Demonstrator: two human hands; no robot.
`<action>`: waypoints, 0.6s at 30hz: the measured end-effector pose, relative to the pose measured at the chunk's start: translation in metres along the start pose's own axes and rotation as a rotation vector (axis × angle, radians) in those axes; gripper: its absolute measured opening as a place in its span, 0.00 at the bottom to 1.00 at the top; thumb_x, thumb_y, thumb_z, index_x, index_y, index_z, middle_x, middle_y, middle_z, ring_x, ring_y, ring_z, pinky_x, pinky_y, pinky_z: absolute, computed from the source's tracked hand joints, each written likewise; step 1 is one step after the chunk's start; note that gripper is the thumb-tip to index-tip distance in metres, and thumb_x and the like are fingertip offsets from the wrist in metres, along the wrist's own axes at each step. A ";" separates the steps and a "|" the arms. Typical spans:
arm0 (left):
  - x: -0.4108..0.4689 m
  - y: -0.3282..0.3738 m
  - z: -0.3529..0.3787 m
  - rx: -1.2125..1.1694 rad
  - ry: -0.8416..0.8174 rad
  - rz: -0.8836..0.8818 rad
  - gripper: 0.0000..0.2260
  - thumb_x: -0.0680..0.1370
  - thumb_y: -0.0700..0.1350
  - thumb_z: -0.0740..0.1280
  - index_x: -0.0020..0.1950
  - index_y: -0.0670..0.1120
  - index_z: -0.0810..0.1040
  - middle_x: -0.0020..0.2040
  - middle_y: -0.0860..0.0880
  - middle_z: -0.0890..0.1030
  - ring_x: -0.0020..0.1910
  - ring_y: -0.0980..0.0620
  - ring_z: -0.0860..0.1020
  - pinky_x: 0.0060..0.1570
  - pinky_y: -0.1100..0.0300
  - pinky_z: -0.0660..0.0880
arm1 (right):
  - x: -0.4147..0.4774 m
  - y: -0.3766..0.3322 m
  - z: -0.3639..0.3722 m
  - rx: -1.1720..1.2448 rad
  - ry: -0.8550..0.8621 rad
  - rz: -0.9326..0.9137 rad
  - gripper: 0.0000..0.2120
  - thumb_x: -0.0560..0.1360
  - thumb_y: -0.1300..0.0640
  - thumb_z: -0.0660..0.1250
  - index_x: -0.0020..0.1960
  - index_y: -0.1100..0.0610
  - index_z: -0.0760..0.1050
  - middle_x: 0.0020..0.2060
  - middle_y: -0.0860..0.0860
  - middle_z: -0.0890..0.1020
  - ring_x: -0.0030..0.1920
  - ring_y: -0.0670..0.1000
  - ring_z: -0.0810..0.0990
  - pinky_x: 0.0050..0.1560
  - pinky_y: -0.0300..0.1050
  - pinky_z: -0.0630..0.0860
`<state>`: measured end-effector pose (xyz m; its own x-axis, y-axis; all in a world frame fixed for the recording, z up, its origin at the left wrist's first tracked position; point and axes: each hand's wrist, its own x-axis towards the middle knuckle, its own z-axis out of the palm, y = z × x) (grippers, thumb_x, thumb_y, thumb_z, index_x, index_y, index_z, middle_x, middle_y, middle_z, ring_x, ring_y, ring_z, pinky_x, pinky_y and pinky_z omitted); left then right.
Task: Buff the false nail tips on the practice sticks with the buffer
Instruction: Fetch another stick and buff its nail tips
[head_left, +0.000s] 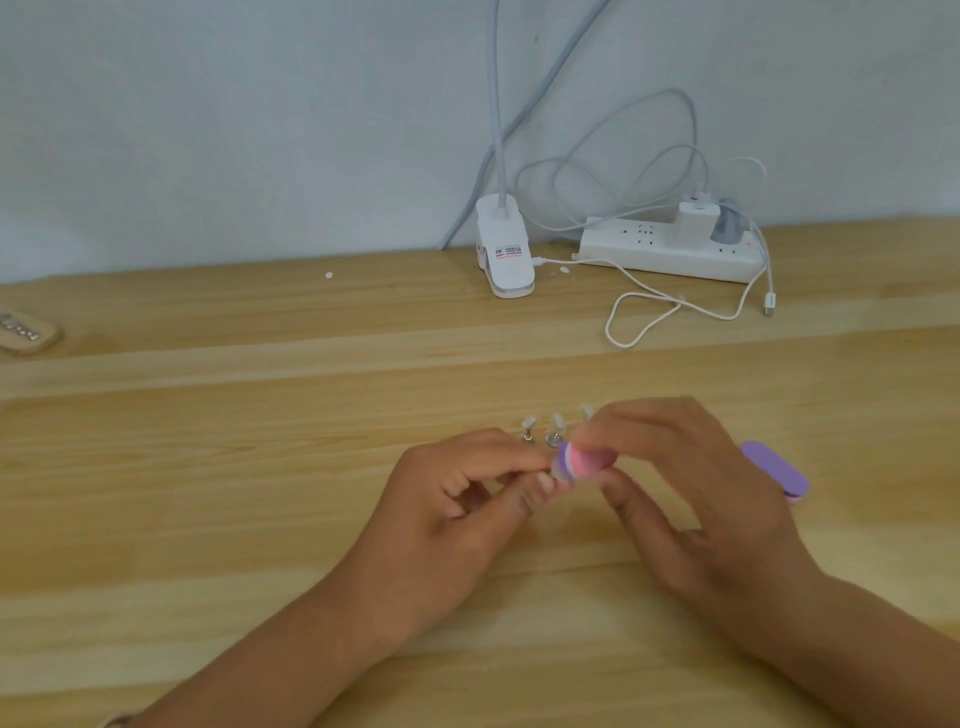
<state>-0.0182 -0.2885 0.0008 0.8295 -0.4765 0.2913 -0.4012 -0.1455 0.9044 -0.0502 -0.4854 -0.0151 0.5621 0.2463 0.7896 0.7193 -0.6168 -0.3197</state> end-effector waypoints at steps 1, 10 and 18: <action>0.000 0.000 -0.001 -0.006 0.002 -0.011 0.07 0.76 0.44 0.68 0.47 0.48 0.86 0.39 0.55 0.82 0.38 0.58 0.78 0.33 0.60 0.72 | 0.000 0.000 -0.002 -0.008 0.032 0.021 0.11 0.77 0.64 0.66 0.58 0.55 0.77 0.51 0.50 0.80 0.54 0.50 0.79 0.58 0.41 0.74; -0.004 0.005 0.002 0.018 -0.036 0.067 0.08 0.79 0.40 0.64 0.47 0.48 0.82 0.37 0.52 0.82 0.34 0.56 0.80 0.35 0.67 0.73 | -0.001 0.000 -0.002 0.019 0.021 -0.027 0.11 0.78 0.65 0.65 0.59 0.55 0.78 0.55 0.49 0.79 0.58 0.49 0.78 0.61 0.40 0.72; -0.005 0.005 0.003 -0.116 -0.077 0.023 0.08 0.81 0.42 0.62 0.46 0.45 0.81 0.37 0.47 0.81 0.33 0.53 0.80 0.35 0.70 0.72 | -0.002 0.001 0.000 0.018 0.018 -0.041 0.11 0.78 0.66 0.65 0.59 0.55 0.77 0.55 0.48 0.78 0.58 0.49 0.77 0.61 0.41 0.72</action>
<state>-0.0253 -0.2896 0.0027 0.7866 -0.5442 0.2917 -0.3685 -0.0346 0.9290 -0.0507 -0.4863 -0.0176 0.5248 0.2571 0.8115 0.7486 -0.5932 -0.2962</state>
